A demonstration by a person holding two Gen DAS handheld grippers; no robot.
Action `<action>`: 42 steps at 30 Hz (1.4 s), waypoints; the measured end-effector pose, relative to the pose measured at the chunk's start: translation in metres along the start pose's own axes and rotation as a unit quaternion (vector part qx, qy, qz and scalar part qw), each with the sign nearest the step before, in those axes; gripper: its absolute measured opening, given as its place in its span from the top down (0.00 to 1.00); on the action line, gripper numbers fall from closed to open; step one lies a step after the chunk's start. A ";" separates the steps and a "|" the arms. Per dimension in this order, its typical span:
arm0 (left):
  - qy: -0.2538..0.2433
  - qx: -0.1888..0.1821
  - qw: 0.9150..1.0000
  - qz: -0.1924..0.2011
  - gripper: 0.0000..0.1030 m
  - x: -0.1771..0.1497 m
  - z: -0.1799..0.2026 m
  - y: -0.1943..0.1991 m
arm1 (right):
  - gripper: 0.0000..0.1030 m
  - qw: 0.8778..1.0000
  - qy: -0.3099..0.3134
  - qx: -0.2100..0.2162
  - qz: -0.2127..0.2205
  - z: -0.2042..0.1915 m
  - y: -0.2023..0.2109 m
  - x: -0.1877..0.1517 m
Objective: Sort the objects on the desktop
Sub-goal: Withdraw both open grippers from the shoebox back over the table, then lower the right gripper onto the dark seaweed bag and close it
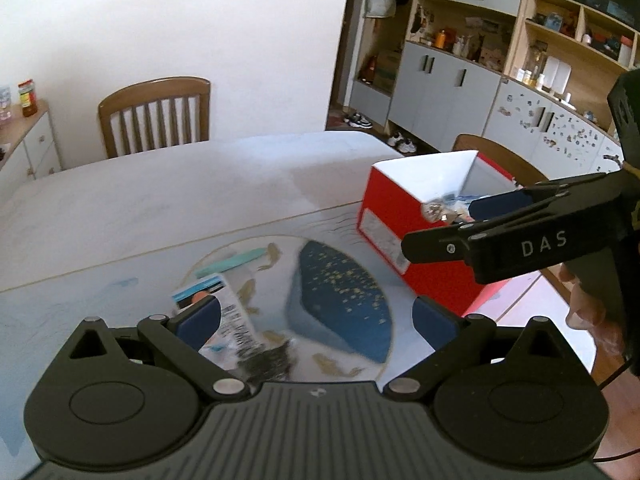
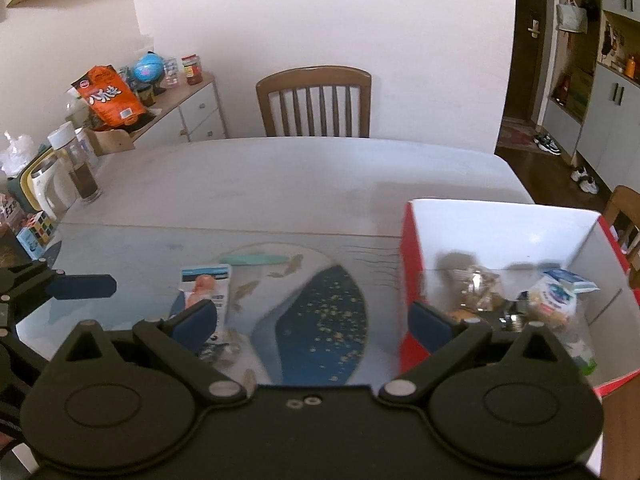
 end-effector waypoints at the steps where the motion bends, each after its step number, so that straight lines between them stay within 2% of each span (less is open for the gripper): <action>1: -0.002 0.003 1.000 0.000 0.00 -0.002 -0.003 0.000 | 0.00 1.000 0.001 0.002 -0.001 -0.003 -0.002 -0.001; 10: -0.001 0.009 1.000 0.002 0.00 -0.028 -0.028 0.001 | 0.00 1.000 0.002 0.011 -0.008 -0.019 -0.022 -0.002; 19: 0.002 0.008 1.000 -0.021 0.00 -0.058 -0.041 -0.010 | 0.01 0.999 0.013 0.014 -0.026 -0.036 -0.047 -0.007; 30: -0.020 0.006 0.999 -0.044 0.00 -0.096 -0.041 -0.021 | 0.01 0.997 0.016 0.028 -0.065 -0.054 -0.078 -0.029; 33: -0.009 0.006 0.998 -0.055 0.00 -0.105 -0.041 -0.025 | 0.02 0.997 0.019 0.030 -0.074 -0.057 -0.087 -0.034; 42: -0.008 0.006 0.996 -0.085 0.00 -0.124 -0.018 -0.038 | 0.03 0.995 0.015 0.036 -0.091 -0.062 -0.113 -0.042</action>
Point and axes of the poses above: each gripper's, at about its wrist camera, not at the fingertips, and y roughly against the way its jaws point, z to its right, x to its top, the point moved 5 cm from there along -y, roughly the way its jaws point, and after that the axes turned 13 degrees about x, right-handed, at the moved point
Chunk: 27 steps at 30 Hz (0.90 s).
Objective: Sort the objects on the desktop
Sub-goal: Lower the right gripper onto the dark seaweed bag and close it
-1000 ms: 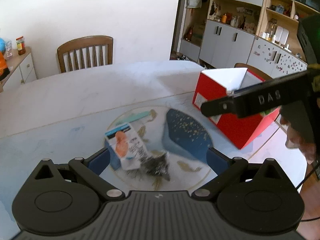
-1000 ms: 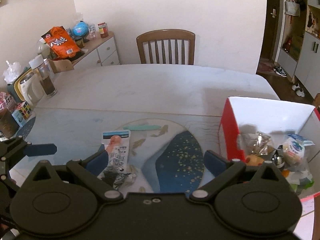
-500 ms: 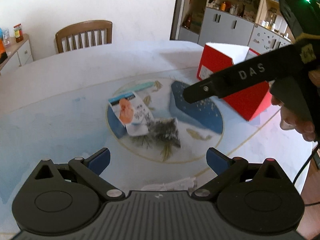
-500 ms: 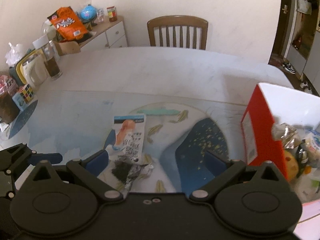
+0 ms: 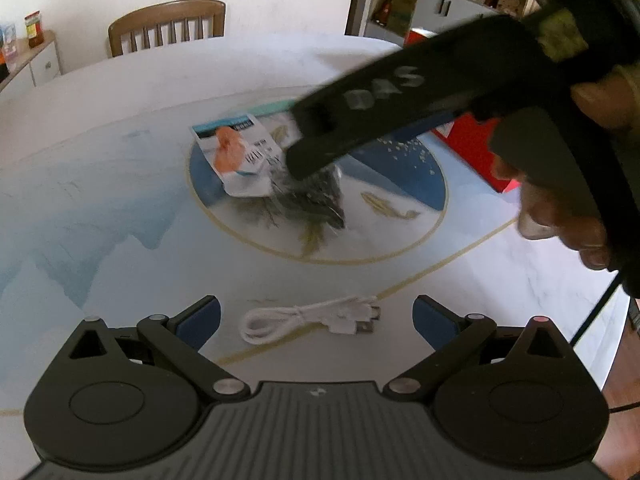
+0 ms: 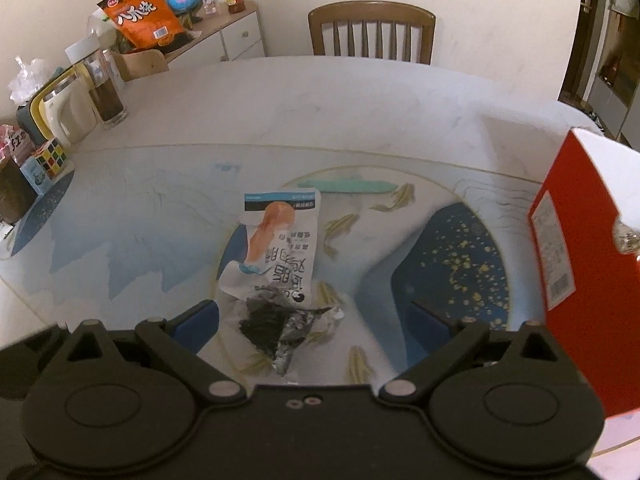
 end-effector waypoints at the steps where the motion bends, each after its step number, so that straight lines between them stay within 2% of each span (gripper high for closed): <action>1: 0.000 0.001 1.000 0.001 0.00 -0.002 0.002 0.000 | 0.03 1.000 0.002 0.001 -0.003 -0.001 -0.004 0.000; 4: 0.001 0.013 1.000 -0.004 0.00 -0.007 0.007 -0.002 | 0.04 1.000 0.011 0.006 -0.013 -0.006 -0.013 -0.001; 13: 0.014 0.046 0.999 0.014 0.01 -0.008 0.008 -0.004 | 0.08 0.999 0.020 0.004 -0.033 -0.007 -0.028 -0.002; 23: 0.028 0.042 0.999 0.020 0.02 -0.006 0.005 -0.004 | 0.29 0.999 0.014 0.002 -0.044 0.002 -0.035 -0.003; 27: 0.041 0.035 0.998 0.017 0.06 -0.005 0.002 -0.002 | 0.32 0.999 0.016 0.009 -0.044 0.003 -0.034 -0.004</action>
Point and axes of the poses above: each gripper's, at about its wrist camera, not at the fingertips, and y roughly against the way its jaws point, z to its right, x to its top, the point moved 5 cm from there along -y, roughly the way its jaws point, and after that the axes turned 13 degrees about x, right-handed, at the moved point
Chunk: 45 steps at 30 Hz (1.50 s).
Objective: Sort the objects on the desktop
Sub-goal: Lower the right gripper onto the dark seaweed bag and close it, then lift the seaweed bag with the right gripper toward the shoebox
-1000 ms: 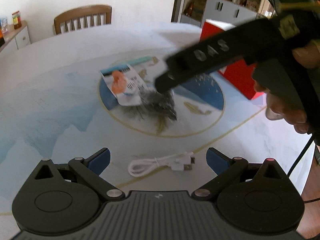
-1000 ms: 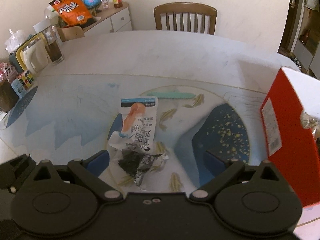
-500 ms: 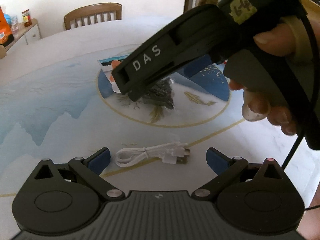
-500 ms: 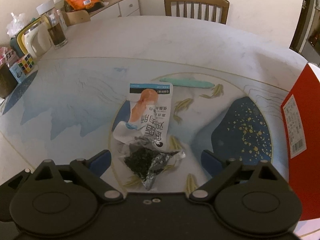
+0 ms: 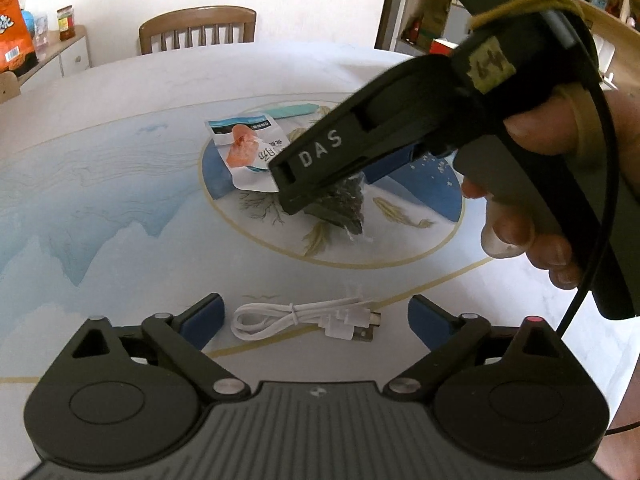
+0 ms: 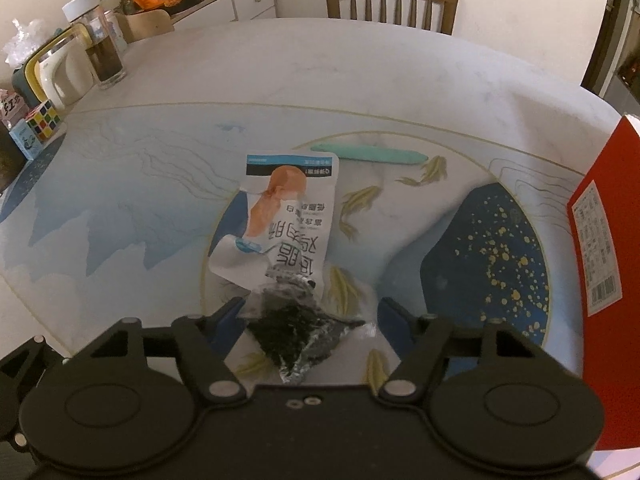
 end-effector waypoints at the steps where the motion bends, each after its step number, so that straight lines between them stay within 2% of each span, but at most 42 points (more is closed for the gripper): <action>1: 0.000 0.000 1.000 0.000 0.08 0.000 -0.001 0.000 | 0.33 1.000 0.000 -0.001 0.001 0.001 0.000 0.000; 3: 0.002 0.002 1.000 -0.001 0.10 0.000 -0.003 0.001 | 0.34 1.000 -0.001 -0.002 0.002 0.001 0.002 0.000; 5: 0.005 0.001 1.000 0.001 0.23 0.001 -0.004 0.003 | 0.36 1.000 -0.002 -0.001 0.005 0.002 0.004 0.001; 10: 0.010 -0.002 1.000 0.001 0.25 0.002 -0.008 0.004 | 0.42 1.000 -0.002 -0.002 0.009 0.002 0.010 0.000; 11: 0.013 -0.003 1.000 0.000 0.25 0.002 -0.009 0.005 | 0.56 1.000 -0.004 0.001 0.008 0.003 0.012 0.000; 12: 0.015 -0.004 1.000 0.000 0.25 0.003 -0.009 0.005 | 0.59 1.000 -0.006 0.002 0.009 0.003 0.014 0.000; 28: 0.026 -0.004 1.000 -0.005 0.26 0.009 -0.014 0.013 | 0.62 1.000 -0.005 -0.004 0.017 0.006 0.042 -0.007; 45: 0.026 0.004 0.999 0.036 0.26 0.046 -0.019 0.053 | 0.62 0.999 -0.019 -0.005 0.039 0.020 0.106 -0.017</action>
Point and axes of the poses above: each gripper's, at about its wrist camera, not at the fingertips, and y roughly against the way its jaws point, z to its right, x to its top, the point moved 5 cm from there along -y, roughly the way its jaws point, and after that the axes turned 13 degrees about x, right-handed, at the moved point
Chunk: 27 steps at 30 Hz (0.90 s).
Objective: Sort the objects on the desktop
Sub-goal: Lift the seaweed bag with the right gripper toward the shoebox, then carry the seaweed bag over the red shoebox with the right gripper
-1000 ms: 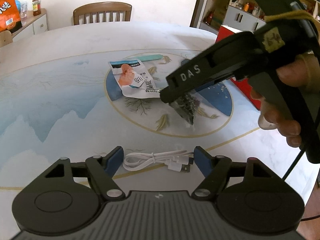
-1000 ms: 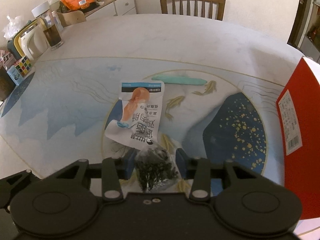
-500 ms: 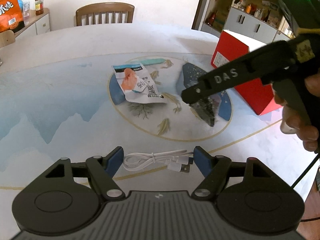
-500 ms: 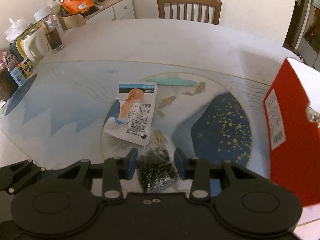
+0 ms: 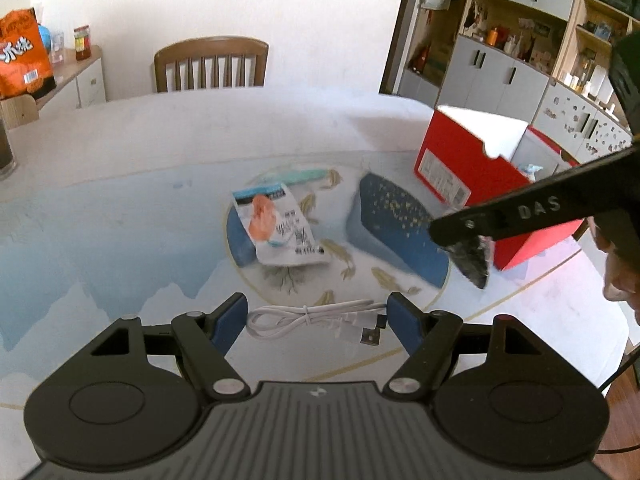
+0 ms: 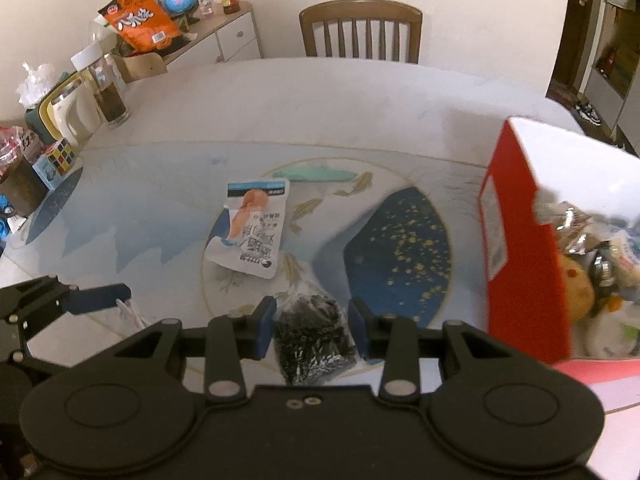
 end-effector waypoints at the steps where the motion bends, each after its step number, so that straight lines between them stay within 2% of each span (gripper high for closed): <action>1: 0.000 -0.001 1.000 0.003 0.26 0.003 0.000 0.002 | 0.62 1.000 0.001 -0.003 0.001 0.002 0.005 0.001; 17: -0.008 -0.005 0.999 0.038 0.26 0.054 0.026 0.032 | 0.63 0.999 -0.001 -0.009 0.039 0.037 0.076 0.008; 27: -0.019 -0.001 0.999 0.051 0.26 0.077 0.060 0.033 | 0.63 0.998 0.004 -0.025 0.062 0.078 0.108 0.021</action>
Point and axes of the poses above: each gripper's, at about its wrist camera, not at the fingertips, and y roughly against the way its jaws point, z to its right, x to its top, the point moved 5 cm from there along -y, roughly the way its jaws point, and after that the axes turned 13 degrees about x, right-handed, at the moved point
